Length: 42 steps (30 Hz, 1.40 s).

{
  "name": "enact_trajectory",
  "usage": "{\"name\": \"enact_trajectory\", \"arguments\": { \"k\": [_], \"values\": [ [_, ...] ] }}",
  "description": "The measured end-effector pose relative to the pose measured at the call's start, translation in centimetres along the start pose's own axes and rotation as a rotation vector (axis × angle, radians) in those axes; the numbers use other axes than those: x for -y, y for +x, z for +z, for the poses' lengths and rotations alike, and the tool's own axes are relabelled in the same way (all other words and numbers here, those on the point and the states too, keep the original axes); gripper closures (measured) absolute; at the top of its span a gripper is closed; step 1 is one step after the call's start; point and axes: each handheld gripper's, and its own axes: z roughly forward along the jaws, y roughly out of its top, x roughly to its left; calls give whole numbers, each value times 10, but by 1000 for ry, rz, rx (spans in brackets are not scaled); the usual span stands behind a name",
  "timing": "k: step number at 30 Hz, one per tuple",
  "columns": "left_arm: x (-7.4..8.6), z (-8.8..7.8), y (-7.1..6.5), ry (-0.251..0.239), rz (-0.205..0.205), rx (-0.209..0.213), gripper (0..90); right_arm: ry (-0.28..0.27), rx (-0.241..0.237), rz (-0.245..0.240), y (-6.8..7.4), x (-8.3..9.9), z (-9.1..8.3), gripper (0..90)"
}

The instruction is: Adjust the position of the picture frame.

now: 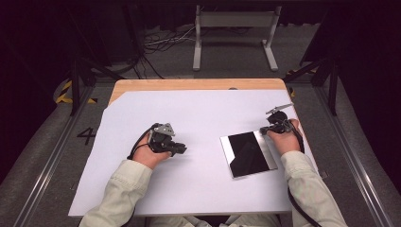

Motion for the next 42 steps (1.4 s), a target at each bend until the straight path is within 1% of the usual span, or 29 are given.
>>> {"name": "enact_trajectory", "arguments": {
  "k": [2, 4, 6, 7, 9, 10, 13, 14, 17, 18, 20, 22, 23, 25, 28, 29, 30, 31, 33, 34, 35, 36, 37, 39, 42],
  "values": [
    [0, 0, 0, 0, -4, 1, 792, -1, 10, -7, 2, -1, 1, 900],
    [0, 1, 0, 4, -6, 3, 789, -5, 6, -19, 6, -4, 3, 900],
    [0, 3, 0, 14, 0, 7, 775, -2, 8, -47, 12, -7, 5, 900],
    [1, 5, -1, 18, -4, 11, 765, -1, 7, -54, 14, -9, 6, 900],
    [1, 6, -1, 27, -3, 15, 755, -3, -12, -63, 19, -11, 8, 900],
    [1, 7, -1, 34, -4, 15, 752, -2, -14, -68, 20, -12, 9, 900],
    [2, 8, 0, 36, -8, 18, 743, 1, -29, -83, 28, -16, 12, 900],
    [3, 8, 1, 36, -7, 19, 741, 3, -41, -92, 31, -17, 13, 900],
    [3, 9, 1, 37, -14, 19, 738, 10, -54, -119, 40, -22, 15, 900],
    [3, 9, 1, 36, -15, 19, 736, 10, -65, -126, 45, -23, 17, 900],
    [3, 10, 1, 35, -18, 22, 731, 4, -70, -137, 51, -25, 18, 900],
    [3, 10, 1, 35, -16, 23, 728, 7, -62, -163, 58, -26, 19, 900],
    [3, 10, 1, 36, -16, 25, 727, 5, -66, -165, 60, -27, 20, 900],
    [3, 10, 1, 35, -17, 27, 726, 5, -92, -180, 66, -28, 21, 900],
    [4, 11, 1, 35, -19, 28, 725, 6, -101, -194, 72, -28, 21, 900],
    [4, 11, 1, 35, -19, 30, 725, 4, -108, -208, 75, -29, 21, 900],
    [4, 11, 1, 38, -18, 31, 724, 3, -116, -213, 79, -29, 20, 900],
    [4, 11, 1, 38, -20, 30, 724, -4, -117, -219, 80, -29, 19, 900],
    [5, 12, 1, 39, -19, 29, 723, -44, -146, -218, 79, -28, 13, 900],
    [5, 12, 1, 40, -19, 29, 723, -56, -135, -225, 78, -26, 9, 900],
    [5, 12, 1, 40, -18, 29, 723, -66, -139, -227, 76, -23, 5, 900],
    [6, 12, 1, 43, -22, 32, 722, -71, -160, -227, 73, -19, -1, 900],
    [6, 12, 2, 44, -21, 31, 722, -76, -166, -226, 72, -15, -5, 900],
    [7, 12, 3, 43, -22, 28, 719, -88, -196, -253, 68, -3, -17, 900],
    [7, 11, 3, 41, -26, 23, 709, -92, -204, -270, 63, 11, -32, 900]
  ]
}}
